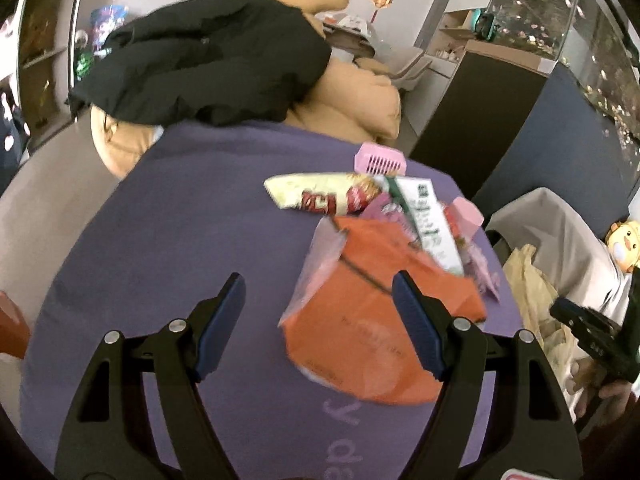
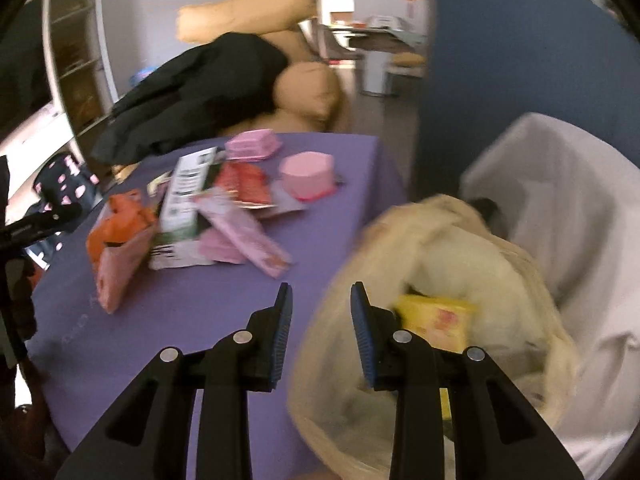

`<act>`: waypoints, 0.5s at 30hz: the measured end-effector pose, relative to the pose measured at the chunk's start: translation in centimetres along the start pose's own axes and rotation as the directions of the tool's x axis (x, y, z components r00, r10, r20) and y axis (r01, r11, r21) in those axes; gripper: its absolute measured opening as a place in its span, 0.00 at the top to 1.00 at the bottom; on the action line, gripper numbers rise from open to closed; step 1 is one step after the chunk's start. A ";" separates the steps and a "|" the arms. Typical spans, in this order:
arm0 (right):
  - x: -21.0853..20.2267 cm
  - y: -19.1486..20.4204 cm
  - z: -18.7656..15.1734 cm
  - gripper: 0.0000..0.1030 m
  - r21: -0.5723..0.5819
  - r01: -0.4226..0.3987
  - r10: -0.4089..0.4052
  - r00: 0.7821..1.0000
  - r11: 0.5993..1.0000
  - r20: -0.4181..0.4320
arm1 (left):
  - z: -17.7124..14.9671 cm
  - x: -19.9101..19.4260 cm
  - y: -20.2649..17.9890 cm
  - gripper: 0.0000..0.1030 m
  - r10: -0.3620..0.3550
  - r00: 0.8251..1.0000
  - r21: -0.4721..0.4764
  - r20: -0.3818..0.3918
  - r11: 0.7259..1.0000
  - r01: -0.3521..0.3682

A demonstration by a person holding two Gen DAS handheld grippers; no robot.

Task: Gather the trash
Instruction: 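Grasp the orange plastic bag with the left tool while the right tool grasps the pink candy stick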

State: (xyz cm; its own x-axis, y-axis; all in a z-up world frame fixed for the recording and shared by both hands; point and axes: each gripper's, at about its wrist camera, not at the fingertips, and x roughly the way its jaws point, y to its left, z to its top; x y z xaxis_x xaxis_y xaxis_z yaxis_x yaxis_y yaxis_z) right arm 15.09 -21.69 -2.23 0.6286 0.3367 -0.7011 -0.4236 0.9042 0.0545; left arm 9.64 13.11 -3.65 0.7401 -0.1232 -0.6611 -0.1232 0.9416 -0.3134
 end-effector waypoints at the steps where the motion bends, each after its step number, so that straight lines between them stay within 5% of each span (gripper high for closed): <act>1: 0.6 0.8 0.3 0.65 -0.018 -0.031 0.031 1.000 0.999 -0.001 | -0.3 0.1 0.3 0.30 -0.006 1.000 -0.003 -0.012 1.000 0.006; 9: 4.7 3.9 3.6 0.54 -0.061 -0.175 0.174 0.984 0.983 -0.032 | -1.8 0.7 1.0 0.30 -0.083 0.994 -0.032 -0.073 0.996 0.081; 15: 8.3 3.8 5.5 0.54 -0.049 -0.178 0.175 0.982 0.983 -0.065 | -2.0 1.1 1.0 0.30 -0.109 0.991 -0.035 -0.083 0.994 0.106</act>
State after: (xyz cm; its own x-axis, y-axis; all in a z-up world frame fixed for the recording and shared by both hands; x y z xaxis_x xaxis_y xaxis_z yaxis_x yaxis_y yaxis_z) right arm 22.35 -14.00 -3.93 0.5011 0.4716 -0.7256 -0.5601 0.8159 0.1434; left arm 8.96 13.31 -6.09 0.6917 -0.2503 -0.6774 -0.0674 0.9115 -0.4056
